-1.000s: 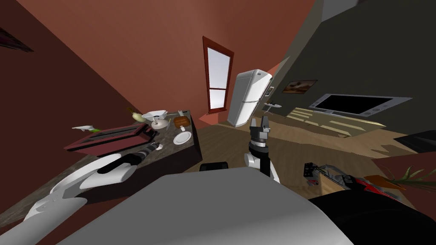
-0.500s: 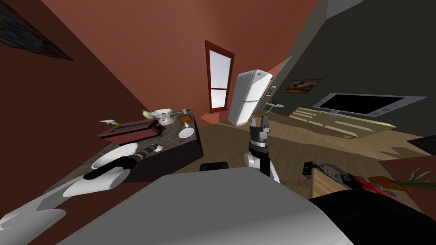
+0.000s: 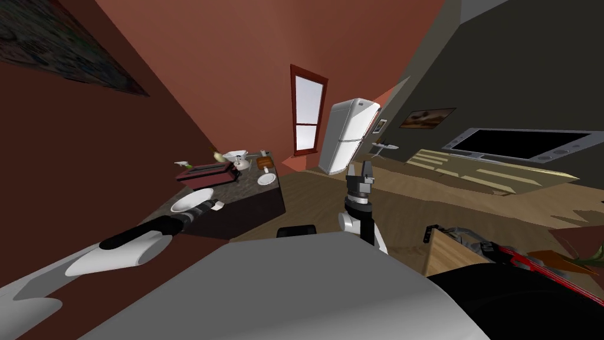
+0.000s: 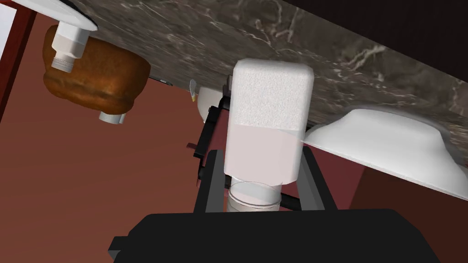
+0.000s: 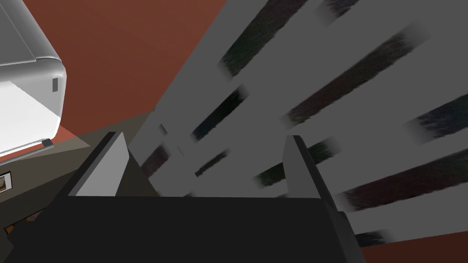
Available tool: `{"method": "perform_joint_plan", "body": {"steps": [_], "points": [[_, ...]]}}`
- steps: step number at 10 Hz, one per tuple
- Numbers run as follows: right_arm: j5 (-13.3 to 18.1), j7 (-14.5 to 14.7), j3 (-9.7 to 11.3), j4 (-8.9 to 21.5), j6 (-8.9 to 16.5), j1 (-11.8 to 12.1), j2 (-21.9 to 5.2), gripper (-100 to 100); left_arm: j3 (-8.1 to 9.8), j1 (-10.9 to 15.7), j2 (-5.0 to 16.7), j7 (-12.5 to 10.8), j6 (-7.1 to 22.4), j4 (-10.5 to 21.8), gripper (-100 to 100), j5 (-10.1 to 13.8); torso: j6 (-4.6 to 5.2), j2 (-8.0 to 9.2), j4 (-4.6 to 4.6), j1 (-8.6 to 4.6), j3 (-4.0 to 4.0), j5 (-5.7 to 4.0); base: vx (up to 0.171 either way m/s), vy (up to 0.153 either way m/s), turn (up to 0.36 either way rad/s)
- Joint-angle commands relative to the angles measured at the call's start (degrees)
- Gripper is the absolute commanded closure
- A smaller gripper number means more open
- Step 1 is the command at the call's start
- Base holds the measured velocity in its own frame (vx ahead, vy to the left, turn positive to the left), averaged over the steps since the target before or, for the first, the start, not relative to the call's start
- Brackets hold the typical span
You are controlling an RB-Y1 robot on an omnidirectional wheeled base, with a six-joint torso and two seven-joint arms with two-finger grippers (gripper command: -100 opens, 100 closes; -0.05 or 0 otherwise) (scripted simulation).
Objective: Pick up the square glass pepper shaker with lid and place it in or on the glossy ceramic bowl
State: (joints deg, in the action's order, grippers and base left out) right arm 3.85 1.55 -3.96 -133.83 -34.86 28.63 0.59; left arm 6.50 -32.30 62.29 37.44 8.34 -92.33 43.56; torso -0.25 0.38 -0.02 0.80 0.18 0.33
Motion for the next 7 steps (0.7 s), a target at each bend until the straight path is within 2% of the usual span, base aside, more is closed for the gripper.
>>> {"method": "perform_joint_plan", "body": {"steps": [1, 5, 7], "points": [[0.00, 0.00, 0.00, 0.00, 0.00, 0.00, 0.00, 0, 1.32, 0.42, 1.03, 1.40, 1.90, -1.28, 100, 0.32, 0.00, 0.00, 0.00, 0.00, 0.00, 0.00, -0.017, 0.214, 0.103], [0.00, 0.00, 0.00, 0.00, 0.00, 0.01, 0.00, 0, 3.74, 2.03, 3.63, 4.60, 5.79, -3.80, 100, 1.10, 0.14, -0.63, -0.16, 0.12, -0.38, 0.07, 0.054, 0.204, 0.089], [0.00, 0.00, -0.01, 0.00, 0.00, 0.02, -0.01, 0, 5.06, 3.16, 5.05, 6.62, 8.01, -5.26, 100, 1.45, 0.17, -0.83, -0.17, 0.28, -0.48, 0.05, 0.127, 0.233, 0.100]]}}
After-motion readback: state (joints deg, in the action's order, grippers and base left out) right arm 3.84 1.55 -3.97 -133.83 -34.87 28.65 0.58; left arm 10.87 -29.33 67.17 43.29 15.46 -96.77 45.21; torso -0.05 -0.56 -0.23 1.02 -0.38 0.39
